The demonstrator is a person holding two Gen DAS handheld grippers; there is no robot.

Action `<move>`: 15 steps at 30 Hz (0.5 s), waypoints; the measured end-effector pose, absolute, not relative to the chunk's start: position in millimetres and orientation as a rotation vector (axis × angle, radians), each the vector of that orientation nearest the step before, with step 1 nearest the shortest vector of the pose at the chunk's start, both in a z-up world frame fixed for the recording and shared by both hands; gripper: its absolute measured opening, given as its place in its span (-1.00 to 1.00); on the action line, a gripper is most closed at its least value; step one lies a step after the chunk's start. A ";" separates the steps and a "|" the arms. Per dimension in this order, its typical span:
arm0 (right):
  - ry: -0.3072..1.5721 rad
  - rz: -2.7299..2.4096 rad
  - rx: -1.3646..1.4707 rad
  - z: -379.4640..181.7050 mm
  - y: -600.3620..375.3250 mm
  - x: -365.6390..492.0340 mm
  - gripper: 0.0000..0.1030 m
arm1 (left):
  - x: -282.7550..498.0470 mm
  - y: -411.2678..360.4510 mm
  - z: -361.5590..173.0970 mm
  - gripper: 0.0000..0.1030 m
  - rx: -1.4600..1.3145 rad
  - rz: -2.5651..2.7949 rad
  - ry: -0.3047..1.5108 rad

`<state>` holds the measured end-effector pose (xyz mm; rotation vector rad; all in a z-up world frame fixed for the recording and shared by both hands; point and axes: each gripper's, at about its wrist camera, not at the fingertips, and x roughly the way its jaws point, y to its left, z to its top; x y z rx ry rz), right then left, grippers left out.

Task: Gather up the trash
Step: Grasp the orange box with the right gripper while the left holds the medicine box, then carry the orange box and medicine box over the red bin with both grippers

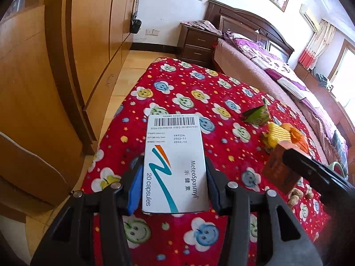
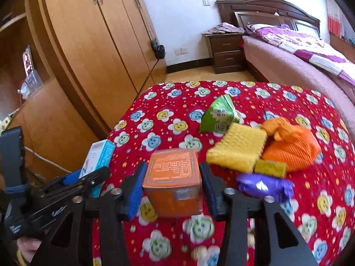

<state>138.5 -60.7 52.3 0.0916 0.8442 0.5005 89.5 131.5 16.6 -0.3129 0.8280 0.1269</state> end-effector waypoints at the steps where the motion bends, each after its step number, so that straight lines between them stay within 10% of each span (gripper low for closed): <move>1: 0.840 0.497 0.100 54.2 -65.1 134.8 -0.08 | 87.9 128.7 17.3 -0.01 -0.314 0.121 0.828; 15: 0.787 0.435 0.201 71.4 -125.9 90.8 -0.08 | 79.2 98.6 23.5 -0.01 -0.319 0.059 0.846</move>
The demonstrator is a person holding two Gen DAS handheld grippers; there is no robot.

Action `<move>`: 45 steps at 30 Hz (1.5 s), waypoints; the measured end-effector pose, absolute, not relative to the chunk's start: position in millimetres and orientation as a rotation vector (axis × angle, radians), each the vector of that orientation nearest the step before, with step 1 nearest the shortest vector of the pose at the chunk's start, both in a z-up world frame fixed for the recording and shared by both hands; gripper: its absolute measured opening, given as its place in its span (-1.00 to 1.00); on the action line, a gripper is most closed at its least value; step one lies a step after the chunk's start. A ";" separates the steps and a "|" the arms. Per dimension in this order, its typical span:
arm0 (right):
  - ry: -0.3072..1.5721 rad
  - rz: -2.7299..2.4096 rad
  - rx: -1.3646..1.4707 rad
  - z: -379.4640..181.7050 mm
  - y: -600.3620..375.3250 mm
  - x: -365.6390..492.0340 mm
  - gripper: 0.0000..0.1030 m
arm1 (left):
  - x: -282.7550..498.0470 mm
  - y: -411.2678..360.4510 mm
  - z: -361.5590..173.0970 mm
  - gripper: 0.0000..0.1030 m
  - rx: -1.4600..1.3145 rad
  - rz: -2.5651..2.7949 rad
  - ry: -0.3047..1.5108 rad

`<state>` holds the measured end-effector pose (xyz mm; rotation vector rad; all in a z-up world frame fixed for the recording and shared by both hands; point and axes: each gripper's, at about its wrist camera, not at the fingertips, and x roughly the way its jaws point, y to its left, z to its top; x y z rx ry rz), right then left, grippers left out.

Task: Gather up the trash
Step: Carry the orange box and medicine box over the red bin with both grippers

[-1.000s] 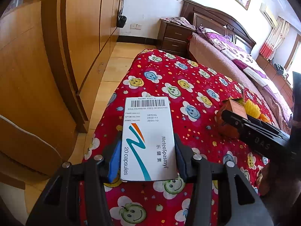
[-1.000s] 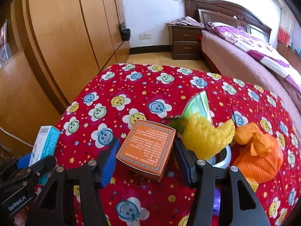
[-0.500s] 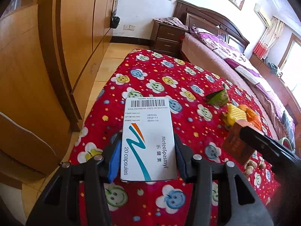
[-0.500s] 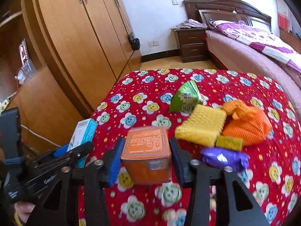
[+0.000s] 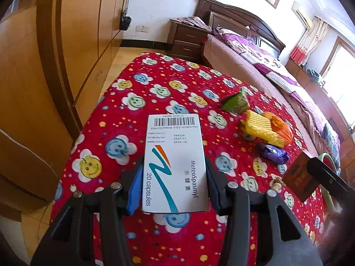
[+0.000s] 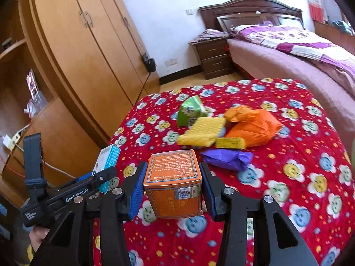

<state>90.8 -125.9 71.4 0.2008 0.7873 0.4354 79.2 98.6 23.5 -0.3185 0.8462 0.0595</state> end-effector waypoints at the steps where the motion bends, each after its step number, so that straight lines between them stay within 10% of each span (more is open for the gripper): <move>1: 0.783 0.424 0.210 72.7 -133.1 87.2 -0.08 | 78.7 95.9 24.2 -0.01 -0.316 0.055 0.846; 45: 0.614 0.074 0.423 100.0 -337.3 10.4 -0.08 | 93.4 -66.7 50.2 -0.01 -0.210 -0.319 0.946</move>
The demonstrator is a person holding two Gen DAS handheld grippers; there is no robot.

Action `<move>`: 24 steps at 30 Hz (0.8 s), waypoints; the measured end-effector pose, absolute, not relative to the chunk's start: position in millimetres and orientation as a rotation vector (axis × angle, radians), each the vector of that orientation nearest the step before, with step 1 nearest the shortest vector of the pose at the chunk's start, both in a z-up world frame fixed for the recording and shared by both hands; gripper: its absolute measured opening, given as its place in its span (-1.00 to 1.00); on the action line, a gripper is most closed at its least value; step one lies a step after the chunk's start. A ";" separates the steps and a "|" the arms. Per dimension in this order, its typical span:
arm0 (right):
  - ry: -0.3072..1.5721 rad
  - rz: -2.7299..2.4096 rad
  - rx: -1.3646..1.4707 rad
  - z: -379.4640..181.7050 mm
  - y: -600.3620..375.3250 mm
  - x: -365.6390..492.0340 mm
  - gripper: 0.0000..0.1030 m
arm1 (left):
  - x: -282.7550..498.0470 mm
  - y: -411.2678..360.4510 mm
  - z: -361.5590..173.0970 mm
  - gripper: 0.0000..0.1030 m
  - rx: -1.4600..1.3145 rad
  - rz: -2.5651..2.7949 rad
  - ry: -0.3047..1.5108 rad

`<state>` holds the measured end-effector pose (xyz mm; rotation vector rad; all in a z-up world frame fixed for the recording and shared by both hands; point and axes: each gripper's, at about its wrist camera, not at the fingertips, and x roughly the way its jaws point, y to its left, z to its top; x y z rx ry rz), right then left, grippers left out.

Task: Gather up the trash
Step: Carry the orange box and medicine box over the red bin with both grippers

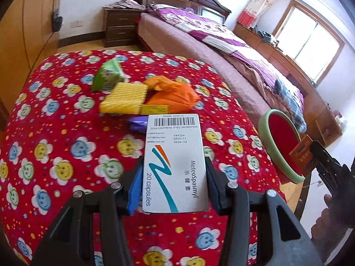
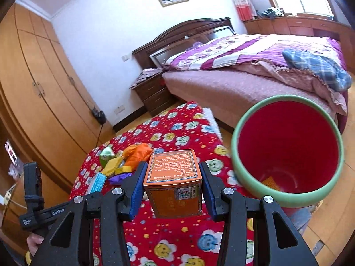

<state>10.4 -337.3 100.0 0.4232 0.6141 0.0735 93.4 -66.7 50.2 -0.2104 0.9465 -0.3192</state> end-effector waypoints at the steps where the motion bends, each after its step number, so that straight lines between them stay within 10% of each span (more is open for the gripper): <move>1: 0.612 0.068 0.425 100.3 -340.3 9.2 -0.08 | 94.0 -71.6 50.7 -0.01 -0.205 -0.328 0.947; 24: 0.566 -0.166 0.505 82.9 -437.7 1.0 -0.07 | 115.0 -202.9 72.6 -0.01 -0.061 -0.576 0.896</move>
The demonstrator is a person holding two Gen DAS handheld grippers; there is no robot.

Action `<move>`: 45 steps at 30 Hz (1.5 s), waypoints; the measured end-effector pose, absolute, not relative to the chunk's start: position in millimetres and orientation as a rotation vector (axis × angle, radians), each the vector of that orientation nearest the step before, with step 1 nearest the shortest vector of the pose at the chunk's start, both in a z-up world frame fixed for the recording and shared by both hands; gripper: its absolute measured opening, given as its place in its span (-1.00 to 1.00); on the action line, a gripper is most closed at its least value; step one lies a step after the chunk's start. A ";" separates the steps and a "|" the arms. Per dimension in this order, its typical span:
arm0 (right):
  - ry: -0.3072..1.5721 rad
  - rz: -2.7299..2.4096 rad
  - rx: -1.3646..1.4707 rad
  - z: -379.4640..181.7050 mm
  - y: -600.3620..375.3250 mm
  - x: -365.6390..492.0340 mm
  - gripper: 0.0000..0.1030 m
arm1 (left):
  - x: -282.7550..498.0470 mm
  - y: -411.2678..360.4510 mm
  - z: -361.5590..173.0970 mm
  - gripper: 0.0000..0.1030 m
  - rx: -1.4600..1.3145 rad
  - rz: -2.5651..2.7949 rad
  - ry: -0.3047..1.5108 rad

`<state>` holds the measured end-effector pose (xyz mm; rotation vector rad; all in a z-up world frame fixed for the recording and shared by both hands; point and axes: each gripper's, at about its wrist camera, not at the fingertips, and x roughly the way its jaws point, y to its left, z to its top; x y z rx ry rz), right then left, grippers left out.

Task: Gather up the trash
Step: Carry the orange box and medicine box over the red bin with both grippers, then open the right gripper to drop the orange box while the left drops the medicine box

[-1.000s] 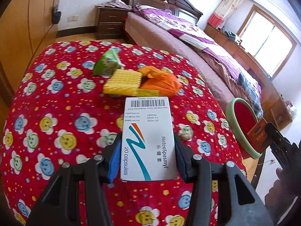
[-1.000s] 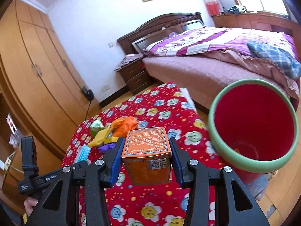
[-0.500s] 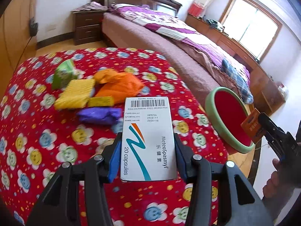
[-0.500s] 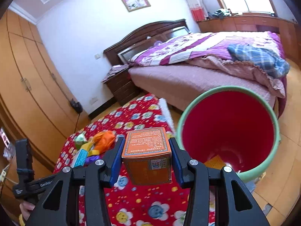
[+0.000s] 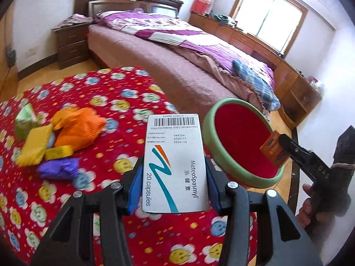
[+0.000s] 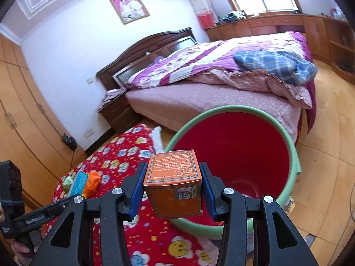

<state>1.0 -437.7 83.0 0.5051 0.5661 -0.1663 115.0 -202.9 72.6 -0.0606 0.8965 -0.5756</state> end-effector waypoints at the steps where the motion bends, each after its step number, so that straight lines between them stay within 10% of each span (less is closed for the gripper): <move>1: 0.567 -0.171 0.509 82.0 -439.9 1.2 -0.07 | 115.6 -208.6 72.5 -0.01 -0.058 -0.588 0.896; 45: 0.517 -0.265 0.604 62.4 -492.7 -32.0 0.07 | 113.7 -334.0 53.8 0.10 0.105 -0.758 0.887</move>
